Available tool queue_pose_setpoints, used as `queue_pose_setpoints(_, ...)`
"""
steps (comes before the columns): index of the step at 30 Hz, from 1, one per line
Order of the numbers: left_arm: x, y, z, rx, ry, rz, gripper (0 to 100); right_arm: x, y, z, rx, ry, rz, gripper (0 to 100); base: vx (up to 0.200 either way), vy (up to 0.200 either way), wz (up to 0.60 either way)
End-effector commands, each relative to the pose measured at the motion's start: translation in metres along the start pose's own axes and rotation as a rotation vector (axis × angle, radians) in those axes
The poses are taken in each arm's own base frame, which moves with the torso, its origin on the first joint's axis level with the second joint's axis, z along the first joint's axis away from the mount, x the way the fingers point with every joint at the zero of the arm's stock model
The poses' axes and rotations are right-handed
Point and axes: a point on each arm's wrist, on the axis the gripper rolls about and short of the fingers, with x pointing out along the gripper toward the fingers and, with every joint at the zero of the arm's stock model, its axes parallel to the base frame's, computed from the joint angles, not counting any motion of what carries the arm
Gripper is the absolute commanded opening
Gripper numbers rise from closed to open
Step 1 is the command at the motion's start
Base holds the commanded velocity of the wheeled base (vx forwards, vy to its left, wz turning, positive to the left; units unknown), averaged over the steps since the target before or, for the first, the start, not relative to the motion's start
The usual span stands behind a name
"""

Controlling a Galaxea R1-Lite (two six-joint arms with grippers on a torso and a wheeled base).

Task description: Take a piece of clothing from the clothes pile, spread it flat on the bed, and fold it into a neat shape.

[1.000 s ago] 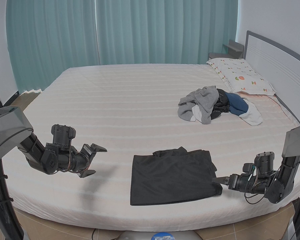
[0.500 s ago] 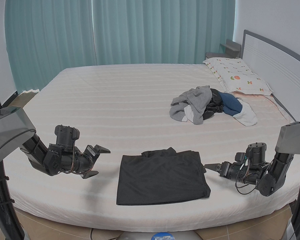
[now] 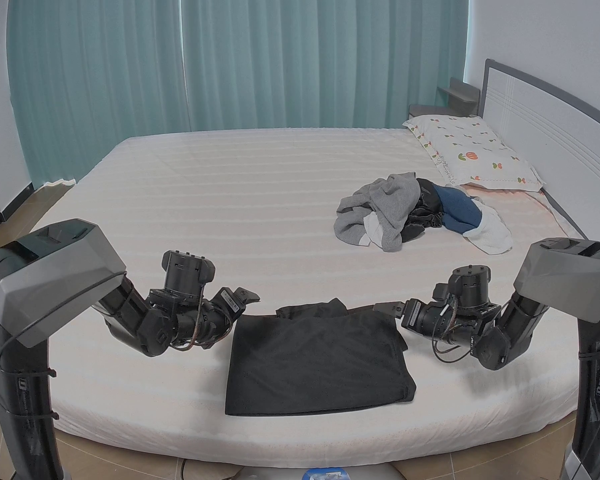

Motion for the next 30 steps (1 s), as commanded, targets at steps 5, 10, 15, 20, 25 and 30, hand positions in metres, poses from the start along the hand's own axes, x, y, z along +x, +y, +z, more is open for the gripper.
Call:
queue_pose_setpoints(5,0.026,0.004,-0.016,0.072,-0.003,0.042,100,0.025,-0.007,-0.007,0.039,0.002,-0.003,100,0.000,0.000,0.00)
queue_pose_setpoints(10,0.026,0.004,-0.016,0.072,-0.004,0.042,100,0.024,-0.008,-0.002,0.040,-0.013,-0.001,0,0.000,0.000,0.00)
queue_pose_setpoints(15,0.026,0.004,-0.016,0.071,-0.006,0.042,0,0.022,-0.012,0.002,0.043,-0.036,-0.030,0,0.000,0.000,0.00)
queue_pose_setpoints(20,0.025,0.006,-0.016,0.056,-0.035,0.068,0,0.022,-0.016,0.003,0.049,-0.039,-0.053,0,0.000,0.000,0.00)
queue_pose_setpoints(25,0.025,0.011,-0.013,0.044,-0.063,0.097,0,0.019,-0.015,0.008,0.051,-0.052,-0.053,0,0.000,0.000,0.00)
queue_pose_setpoints(30,0.024,0.013,-0.012,0.041,-0.065,0.106,0,0.017,-0.016,0.013,0.057,-0.067,-0.055,0,0.000,0.000,0.00)
